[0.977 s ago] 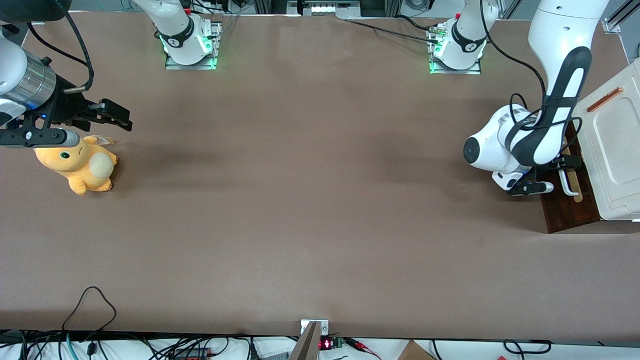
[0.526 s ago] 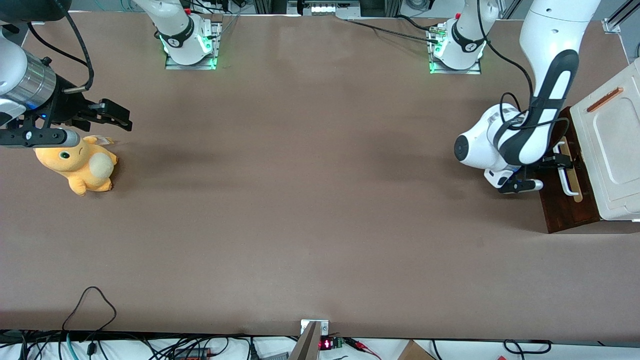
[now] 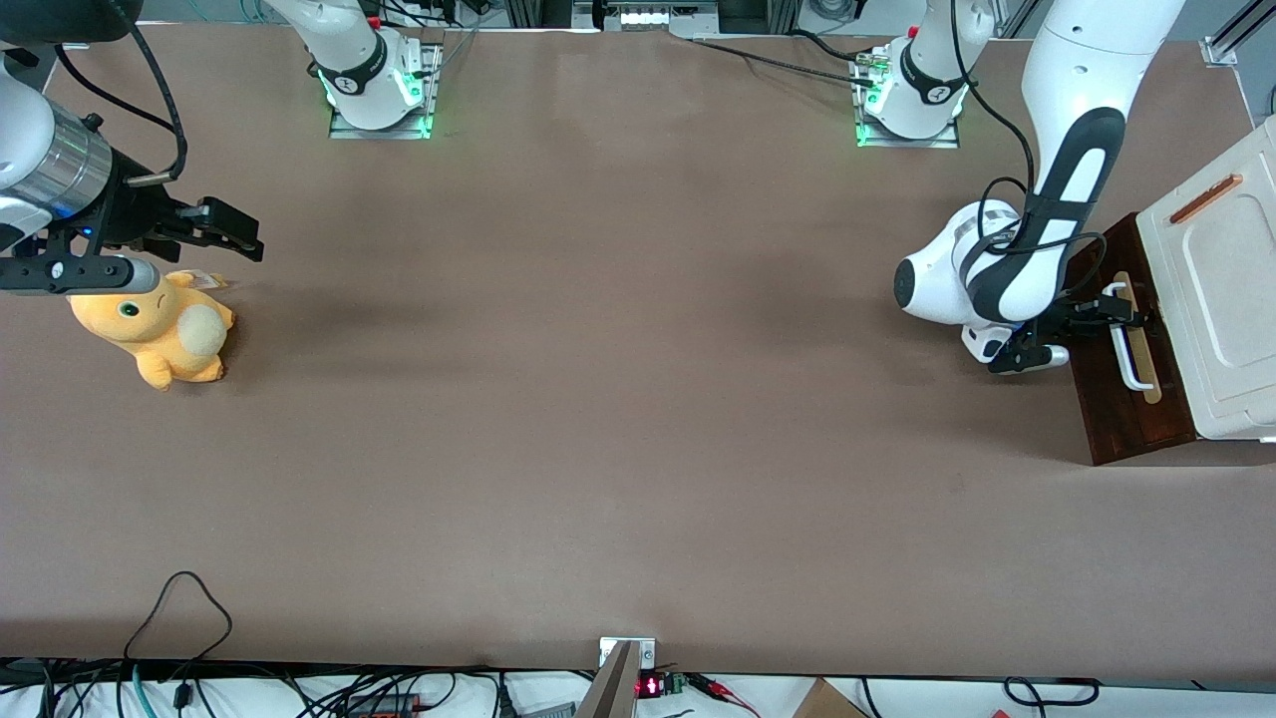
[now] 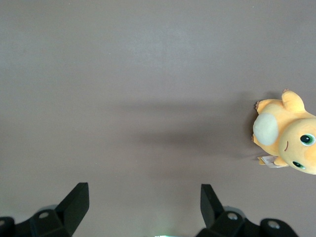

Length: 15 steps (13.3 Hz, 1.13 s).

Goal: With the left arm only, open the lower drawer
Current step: 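Close the left gripper around the white drawer handle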

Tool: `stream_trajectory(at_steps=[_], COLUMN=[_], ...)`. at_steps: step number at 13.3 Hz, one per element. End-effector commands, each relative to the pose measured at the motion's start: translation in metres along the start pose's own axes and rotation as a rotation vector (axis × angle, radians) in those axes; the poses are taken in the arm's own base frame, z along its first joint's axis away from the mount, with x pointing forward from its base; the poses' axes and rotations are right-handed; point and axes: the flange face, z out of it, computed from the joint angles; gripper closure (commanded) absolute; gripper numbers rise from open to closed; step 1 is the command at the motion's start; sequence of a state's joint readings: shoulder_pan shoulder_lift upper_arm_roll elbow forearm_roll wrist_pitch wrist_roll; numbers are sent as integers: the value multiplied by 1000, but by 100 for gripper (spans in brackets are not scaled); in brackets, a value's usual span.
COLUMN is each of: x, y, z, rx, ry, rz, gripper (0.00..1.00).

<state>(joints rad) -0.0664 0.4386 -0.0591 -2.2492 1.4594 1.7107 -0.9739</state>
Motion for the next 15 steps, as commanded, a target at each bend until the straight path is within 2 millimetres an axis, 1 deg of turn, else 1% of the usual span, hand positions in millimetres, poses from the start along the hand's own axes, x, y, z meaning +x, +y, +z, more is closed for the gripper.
stream_trajectory(at_steps=[1,2,4,5,6,8,12,14,15], x=[0,0,0,0,0,0,-2,-1,-1], y=[-2,-2,-2,-1,-1,-1,-3,-3,-3], z=[-1,-1,0,0,0,1,9,8,8], rx=[33,34,35,34,35,35,38,39,39], ry=[22,23,23,21,23,21,5,7,7], rz=[-17,-21,-21,-20,-20,-20,-24,-24,-24], gripper=[22,33,44,48,50,50,50,50,52])
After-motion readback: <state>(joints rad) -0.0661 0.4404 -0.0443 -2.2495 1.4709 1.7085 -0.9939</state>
